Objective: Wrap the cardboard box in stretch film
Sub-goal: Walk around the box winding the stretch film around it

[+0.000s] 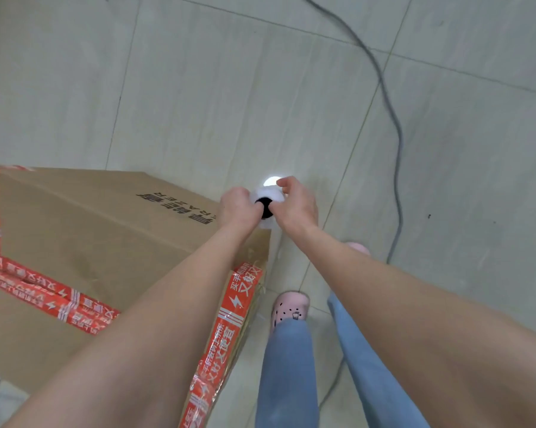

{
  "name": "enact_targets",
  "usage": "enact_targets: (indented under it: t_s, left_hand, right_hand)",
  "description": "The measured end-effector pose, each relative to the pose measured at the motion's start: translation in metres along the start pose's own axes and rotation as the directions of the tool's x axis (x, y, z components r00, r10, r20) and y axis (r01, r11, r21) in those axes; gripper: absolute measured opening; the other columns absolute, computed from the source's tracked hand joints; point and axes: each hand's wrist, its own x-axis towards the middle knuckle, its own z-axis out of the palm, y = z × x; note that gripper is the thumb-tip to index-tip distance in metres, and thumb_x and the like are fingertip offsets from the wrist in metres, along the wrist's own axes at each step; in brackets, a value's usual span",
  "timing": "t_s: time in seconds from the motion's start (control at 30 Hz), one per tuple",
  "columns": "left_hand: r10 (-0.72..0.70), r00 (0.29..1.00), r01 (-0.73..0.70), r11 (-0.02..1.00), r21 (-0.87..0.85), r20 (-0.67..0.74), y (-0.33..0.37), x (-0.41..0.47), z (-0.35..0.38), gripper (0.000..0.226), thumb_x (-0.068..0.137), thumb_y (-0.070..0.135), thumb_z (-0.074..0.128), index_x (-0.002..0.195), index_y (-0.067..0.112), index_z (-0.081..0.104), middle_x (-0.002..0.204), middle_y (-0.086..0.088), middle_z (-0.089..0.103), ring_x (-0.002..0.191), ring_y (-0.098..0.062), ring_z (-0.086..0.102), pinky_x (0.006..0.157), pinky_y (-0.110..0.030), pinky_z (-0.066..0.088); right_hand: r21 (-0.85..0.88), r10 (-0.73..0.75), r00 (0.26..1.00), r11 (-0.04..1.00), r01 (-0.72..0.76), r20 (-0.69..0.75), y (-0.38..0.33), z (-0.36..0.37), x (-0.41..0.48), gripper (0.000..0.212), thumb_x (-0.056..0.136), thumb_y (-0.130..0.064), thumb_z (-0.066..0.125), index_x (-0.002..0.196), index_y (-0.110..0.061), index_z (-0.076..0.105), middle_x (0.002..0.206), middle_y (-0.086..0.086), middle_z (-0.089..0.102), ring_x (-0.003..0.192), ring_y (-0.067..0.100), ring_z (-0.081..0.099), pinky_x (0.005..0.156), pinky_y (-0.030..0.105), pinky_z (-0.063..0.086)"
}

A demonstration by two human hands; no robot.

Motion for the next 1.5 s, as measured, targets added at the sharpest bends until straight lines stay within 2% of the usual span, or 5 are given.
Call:
enact_targets:
  t_s: [0.27,0.63,0.9,1.33,1.5]
  left_hand:
    - [-0.038,0.999,0.037,0.997,0.071,0.005,0.013,0.009,-0.007,0.026,0.084,0.017,0.056,0.107,0.004,0.059,0.103,-0.015,0.065,0.098,-0.034,0.060,0.077,-0.034,0.047]
    - [-0.015,0.999,0.007,0.988,0.155,0.048,0.020,0.023,-0.017,0.018,0.081,0.006,0.051,0.096,0.002,0.061,0.099,-0.017,0.064,0.096,-0.035,0.060,0.069,-0.034,0.043]
    - [0.309,0.950,-0.296,0.851,0.435,0.042,0.031,0.026,-0.030,0.028,0.089,0.008,0.048,0.116,0.011,0.054,0.111,-0.008,0.054,0.101,-0.028,0.055,0.065,-0.034,0.038]
    - [-0.274,0.961,0.269,0.952,-0.144,-0.019,-0.014,0.053,-0.076,0.015,0.074,0.020,0.062,0.072,0.005,0.060,0.073,-0.013,0.066,0.071,-0.030,0.066,0.058,-0.034,0.051]
    - [-0.258,0.961,0.272,0.943,-0.192,0.095,-0.024,0.062,-0.079,0.021,0.077,0.027,0.064,0.080,0.008,0.057,0.086,-0.011,0.069,0.078,-0.027,0.067,0.068,-0.036,0.056]
  right_hand:
    - [0.047,0.019,0.998,0.999,-0.021,0.060,-0.011,-0.003,0.009,0.043,0.086,-0.023,0.061,0.128,-0.024,0.050,0.122,0.005,0.059,0.103,0.025,0.058,0.082,0.029,0.045]
    - [0.041,0.060,0.993,0.997,-0.064,0.098,-0.021,-0.001,0.017,0.053,0.087,-0.020,0.060,0.138,-0.027,0.045,0.129,0.004,0.056,0.113,0.025,0.056,0.087,0.030,0.045]
    - [-0.129,0.062,0.992,0.990,-0.048,0.110,-0.036,-0.012,0.021,0.041,0.088,-0.015,0.056,0.129,-0.019,0.053,0.119,0.006,0.062,0.101,0.023,0.058,0.082,0.031,0.045]
    - [-0.195,-0.065,0.994,0.977,0.082,0.092,-0.094,0.026,0.039,0.045,0.087,-0.019,0.057,0.131,-0.021,0.047,0.119,0.002,0.058,0.101,0.023,0.058,0.079,0.031,0.046]
    - [-0.211,0.006,0.995,0.977,0.016,0.104,-0.101,0.033,0.043,0.043,0.087,-0.023,0.059,0.127,-0.017,0.047,0.109,0.006,0.058,0.093,0.026,0.058,0.076,0.033,0.047]
